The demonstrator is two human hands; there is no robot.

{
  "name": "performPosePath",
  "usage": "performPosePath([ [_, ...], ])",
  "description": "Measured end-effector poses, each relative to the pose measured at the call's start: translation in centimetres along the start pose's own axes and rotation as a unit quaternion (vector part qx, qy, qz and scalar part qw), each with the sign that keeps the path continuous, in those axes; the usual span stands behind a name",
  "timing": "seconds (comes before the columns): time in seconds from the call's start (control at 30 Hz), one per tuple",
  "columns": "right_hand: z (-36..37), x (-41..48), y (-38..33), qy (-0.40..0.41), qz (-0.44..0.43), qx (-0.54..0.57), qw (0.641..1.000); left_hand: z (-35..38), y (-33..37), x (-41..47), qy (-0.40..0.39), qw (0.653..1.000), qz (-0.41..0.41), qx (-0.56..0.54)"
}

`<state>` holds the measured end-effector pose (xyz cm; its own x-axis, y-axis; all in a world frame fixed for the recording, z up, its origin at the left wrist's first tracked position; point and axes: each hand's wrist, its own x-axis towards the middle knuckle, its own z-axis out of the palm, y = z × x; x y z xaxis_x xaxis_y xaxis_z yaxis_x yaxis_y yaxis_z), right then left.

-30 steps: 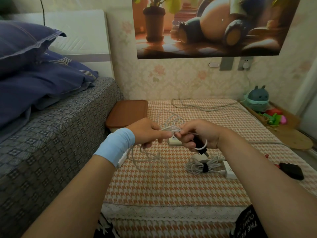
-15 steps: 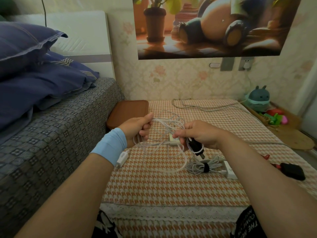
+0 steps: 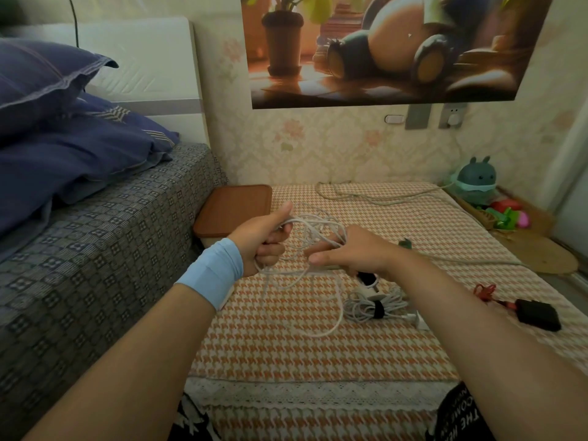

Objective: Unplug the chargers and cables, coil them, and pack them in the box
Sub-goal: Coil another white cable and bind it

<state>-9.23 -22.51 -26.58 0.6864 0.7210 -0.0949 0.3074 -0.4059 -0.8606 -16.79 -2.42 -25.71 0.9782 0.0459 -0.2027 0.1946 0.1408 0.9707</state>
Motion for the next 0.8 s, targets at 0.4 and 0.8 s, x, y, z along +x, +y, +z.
performPosePath([
  [0.4, 3.3, -0.5, -1.9, -0.143, 0.033, -0.078, 0.986, 2.3, -0.9, 1.3, 0.161, 0.965, 0.098, -0.185],
  [0.8, 3.1, -1.0, -3.0, -0.001, -0.012, 0.042, 0.999, 0.9, 0.1, 0.9, -0.019, 0.981, 0.077, -0.178],
])
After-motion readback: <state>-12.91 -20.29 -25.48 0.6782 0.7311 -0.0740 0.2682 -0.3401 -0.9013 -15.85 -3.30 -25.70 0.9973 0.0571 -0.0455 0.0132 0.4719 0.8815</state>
